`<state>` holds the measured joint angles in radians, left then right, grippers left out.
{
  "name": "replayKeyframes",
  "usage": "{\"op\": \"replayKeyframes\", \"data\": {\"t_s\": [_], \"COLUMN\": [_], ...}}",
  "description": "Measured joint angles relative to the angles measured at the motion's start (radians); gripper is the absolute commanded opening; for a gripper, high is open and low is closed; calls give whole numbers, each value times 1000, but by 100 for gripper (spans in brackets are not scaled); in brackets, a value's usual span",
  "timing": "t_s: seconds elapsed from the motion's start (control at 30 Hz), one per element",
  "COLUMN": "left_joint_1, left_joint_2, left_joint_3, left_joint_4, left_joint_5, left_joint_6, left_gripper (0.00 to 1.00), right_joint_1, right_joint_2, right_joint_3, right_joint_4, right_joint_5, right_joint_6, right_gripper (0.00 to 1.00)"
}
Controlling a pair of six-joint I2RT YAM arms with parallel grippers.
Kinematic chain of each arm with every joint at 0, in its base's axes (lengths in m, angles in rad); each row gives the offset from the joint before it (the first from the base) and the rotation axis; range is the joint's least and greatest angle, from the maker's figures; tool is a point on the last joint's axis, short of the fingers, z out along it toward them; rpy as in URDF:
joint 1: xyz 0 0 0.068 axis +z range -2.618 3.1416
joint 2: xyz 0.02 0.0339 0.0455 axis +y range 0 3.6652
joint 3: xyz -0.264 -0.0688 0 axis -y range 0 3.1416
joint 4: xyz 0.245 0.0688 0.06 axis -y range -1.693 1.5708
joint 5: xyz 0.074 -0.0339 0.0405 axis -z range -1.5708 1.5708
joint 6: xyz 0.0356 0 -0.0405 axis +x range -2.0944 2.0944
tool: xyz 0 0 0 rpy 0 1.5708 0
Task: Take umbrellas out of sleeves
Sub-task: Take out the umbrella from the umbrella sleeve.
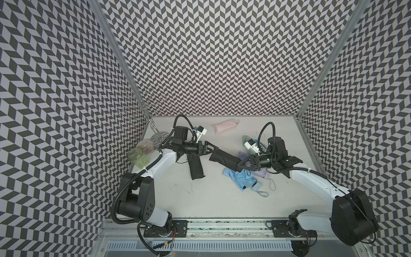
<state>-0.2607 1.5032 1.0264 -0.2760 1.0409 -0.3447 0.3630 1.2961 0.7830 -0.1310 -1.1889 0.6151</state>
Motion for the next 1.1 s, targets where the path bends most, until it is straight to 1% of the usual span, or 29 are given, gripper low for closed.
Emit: {"op": "replayKeyframes", "data": {"t_s": [0.2, 0.3, 0.4, 0.43, 0.47, 0.5, 0.53, 0.57, 0.67, 0.87, 0.93, 1.1], "left_joint_1": [-14, -14, -15, -14, -14, -15, -15, -15, -15, -11, -11, 6], "left_joint_2": [0, 0, 0, 0, 0, 0, 0, 0, 3, 26, 32, 37], "left_joint_3": [0, 0, 0, 0, 0, 1, 2, 3, 3, 5, 7, 7], "left_joint_4": [-68, -87, -95, -96, -97, -96, -98, -98, -97, -96, -99, -114], "left_joint_5": [-49, -61, -64, -64, -63, -61, -57, -55, -49, -49, -54, -65], "left_joint_6": [62, 82, 91, 91, 90, 95, 95, 93, 92, 95, 95, 97], "left_gripper": [89, 82, 70, 64, 53, 47, 45, 39, 29, 3, 0, 0], "right_joint_1": [0, 0, 0, 0, 0, 0, 0, -1, -2, -6, -8, -8], "right_joint_2": [0, 0, 0, 0, 0, 0, 0, 0, 0, 0, 0, 0], "right_joint_3": [0, 0, 0, 0, 0, 0, 0, 0, 0, 0, -2, -10], "right_joint_4": [-6, -5, -4, -4, -4, -4, -5, -8, -16, -27, -27, -25], "right_joint_5": [-8, -10, -10, -10, -10, -9, -8, -8, -7, 1, 7, 14], "right_joint_6": [-5, -5, -5, -5, -5, -5, -4, -5, -5, -4, -5, -5], "right_gripper": [1, 1, 1, 1, 1, 1, 1, 1, 1, 1, 0, 0]}}
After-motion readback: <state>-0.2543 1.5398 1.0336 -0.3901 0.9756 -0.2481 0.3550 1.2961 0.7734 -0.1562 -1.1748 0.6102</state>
